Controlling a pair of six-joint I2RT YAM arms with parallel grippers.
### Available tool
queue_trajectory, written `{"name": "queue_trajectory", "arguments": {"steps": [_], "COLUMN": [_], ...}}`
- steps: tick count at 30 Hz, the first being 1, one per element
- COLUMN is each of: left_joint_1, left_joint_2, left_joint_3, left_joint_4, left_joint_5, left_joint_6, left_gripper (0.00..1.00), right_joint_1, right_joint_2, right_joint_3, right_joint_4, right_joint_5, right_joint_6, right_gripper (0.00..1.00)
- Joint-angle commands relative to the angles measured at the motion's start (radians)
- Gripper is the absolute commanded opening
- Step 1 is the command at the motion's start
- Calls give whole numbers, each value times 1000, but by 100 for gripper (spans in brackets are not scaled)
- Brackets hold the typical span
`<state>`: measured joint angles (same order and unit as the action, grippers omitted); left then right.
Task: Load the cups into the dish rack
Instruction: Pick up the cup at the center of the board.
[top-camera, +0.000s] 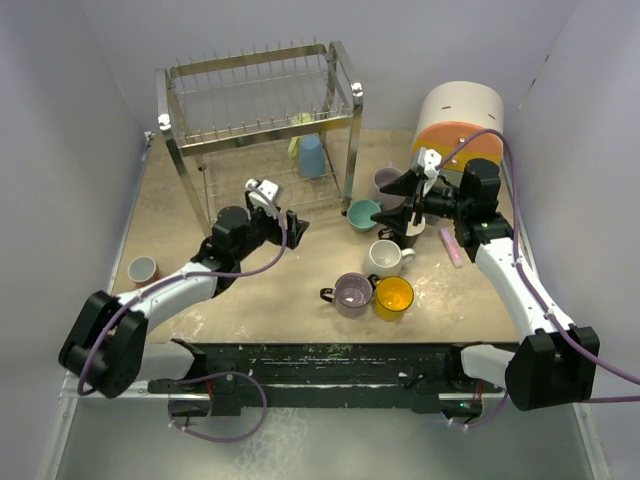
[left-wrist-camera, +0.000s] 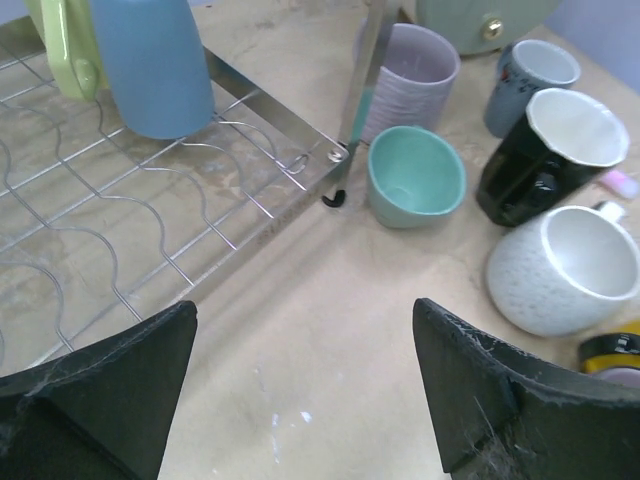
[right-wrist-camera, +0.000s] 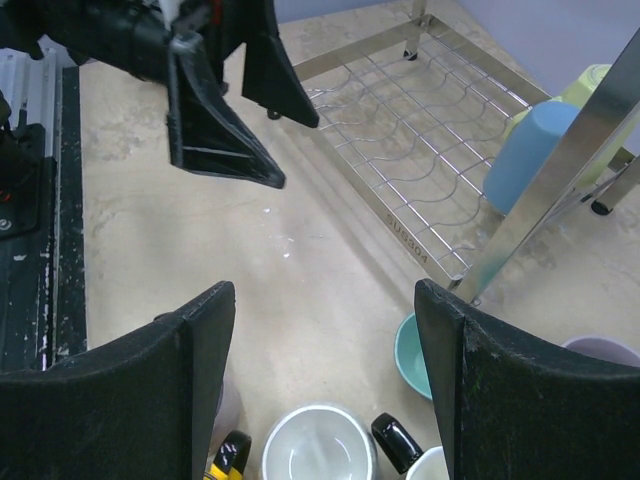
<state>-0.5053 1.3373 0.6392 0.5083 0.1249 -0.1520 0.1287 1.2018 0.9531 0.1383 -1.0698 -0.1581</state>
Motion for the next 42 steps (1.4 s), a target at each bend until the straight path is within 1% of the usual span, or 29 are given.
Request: {"name": "queue_trajectory", "arguments": {"steps": [1, 5, 10, 14, 15, 18, 21, 22, 23, 24, 25, 26, 27, 29, 31, 33, 34, 35, 37, 39, 42], "left_joint_1": [1, 2, 2, 2, 2, 2, 2, 2, 2, 2, 2, 2, 2, 3, 4, 5, 5, 5, 6, 5, 5], "left_joint_2": [-138, -249, -380, -454, -467, -494, -504, -505, -502, -496, -487, -476, -462, -434, -418, -415, -416, -422, -443, -472, -512], "left_joint_3": [-71, -108, -121, -125, -130, -158, -200, -217, -237, -255, -274, -293, -319, -348, -364, -373, -376, -378, -378, -385, -401], "left_joint_4": [9, -111, -297, -378, -384, -357, -264, -226, -189, -149, -96, -42, 3, 69, 82, 90, 86, 77, 37, -2, -42], "left_joint_5": [57, 76, 77, 96, 100, 122, 142, 146, 151, 162, 178, 196, 210, 223, 218, 219, 217, 212, 187, 148, 105], "left_joint_6": [-144, -234, -352, -419, -434, -484, -559, -583, -614, -638, -660, -684, -704, -749, -788, -794, -793, -791, -786, -784, -792], "left_gripper": [91, 91, 91, 91, 91, 91, 92, 92, 94, 99, 100, 99, 99, 99, 99, 99, 99, 99, 99, 99, 99], "right_joint_1": [-4, -6, -4, 1, 5, 18, 35, 37, 39, 42, 47, 59, 79, 139, 199, 249, 272, 297, 346, 387, 431], "right_joint_2": [-16, -16, -19, -10, -7, 7, 25, 34, 43, 53, 63, 75, 88, 114, 127, 121, 112, 95, 79, 86, 109], "right_joint_3": [3, 13, 86, 145, 161, 210, 247, 252, 255, 254, 252, 251, 254, 264, 259, 233, 214, 183, 146, 133, 108], "right_joint_4": [-6, -37, -175, -321, -404, -587, -768, -840, -914, -984, -1042, -1088, -1113, -1124, -1083, -974, -898, -823, -689, -637, -600], "right_joint_5": [-41, -57, -52, -71, -76, -93, -111, -128, -150, -169, -185, -191, -183, -133, -66, 4, 46, 101, 210, 288, 367], "right_joint_6": [-55, -102, -237, -414, -474, -710, -967, -1081, -1204, -1330, -1435, -1517, -1553, -1556, -1508, -1391, -1306, -1199, -1087, -1026, -980], "right_gripper": [75, 75, 74, 74, 75, 75, 78, 80, 84, 88, 91, 94, 95, 96, 96, 97, 97, 98, 98, 98, 94]}}
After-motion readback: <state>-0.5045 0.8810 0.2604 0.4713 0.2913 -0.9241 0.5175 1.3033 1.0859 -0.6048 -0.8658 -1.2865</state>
